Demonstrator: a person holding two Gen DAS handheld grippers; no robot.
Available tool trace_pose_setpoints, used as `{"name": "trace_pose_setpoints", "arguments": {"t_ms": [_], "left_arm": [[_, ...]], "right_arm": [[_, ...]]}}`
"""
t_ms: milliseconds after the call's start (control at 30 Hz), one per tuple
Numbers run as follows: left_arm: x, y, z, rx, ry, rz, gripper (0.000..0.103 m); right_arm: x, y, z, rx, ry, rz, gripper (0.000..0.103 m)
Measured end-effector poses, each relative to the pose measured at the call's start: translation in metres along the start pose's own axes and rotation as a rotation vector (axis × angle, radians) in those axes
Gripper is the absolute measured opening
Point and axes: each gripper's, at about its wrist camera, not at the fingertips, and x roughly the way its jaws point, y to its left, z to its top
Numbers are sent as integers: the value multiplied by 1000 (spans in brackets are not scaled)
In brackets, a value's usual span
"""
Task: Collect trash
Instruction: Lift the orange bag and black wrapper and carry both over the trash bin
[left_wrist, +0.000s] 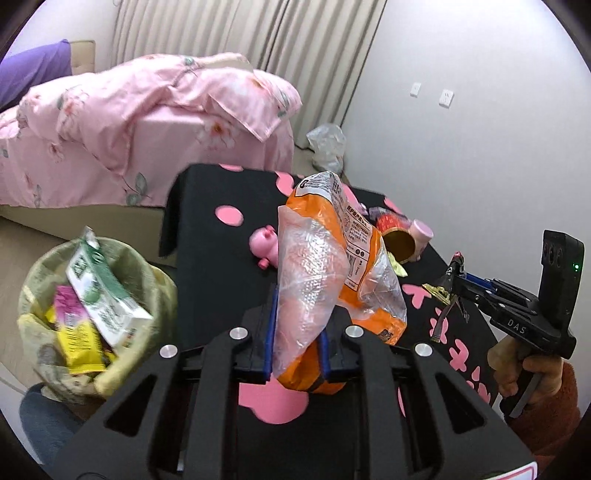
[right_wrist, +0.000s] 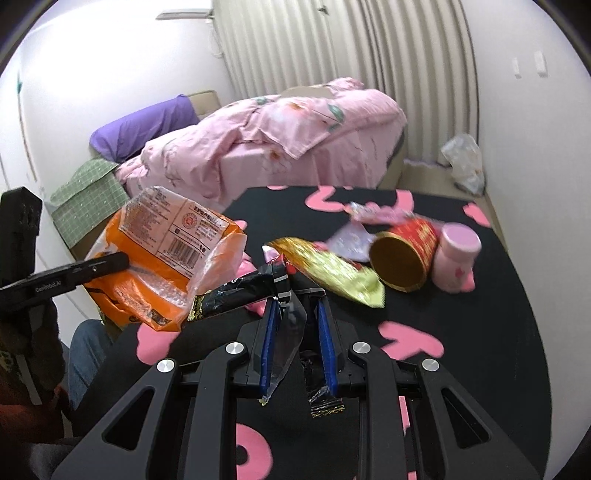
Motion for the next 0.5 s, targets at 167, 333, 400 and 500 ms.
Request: {"name": "trace_pose_setpoints", "arguments": {"t_ms": [167, 333, 400, 500], "left_arm": [[-30, 24, 3, -14, -53, 53, 17], [-50, 63, -1, -79, -80, 117, 17], [-58, 80, -2, -106, -91, 147, 17], [-70, 101, -6, -133, -107, 184, 17]], "right_arm": [[5, 40, 19, -97, -12, 13, 22], [19, 76, 30, -167, 1, 42, 22], [24, 87, 31, -186, 10, 54, 22], [32, 105, 33, -227, 23, 69, 22]]}}
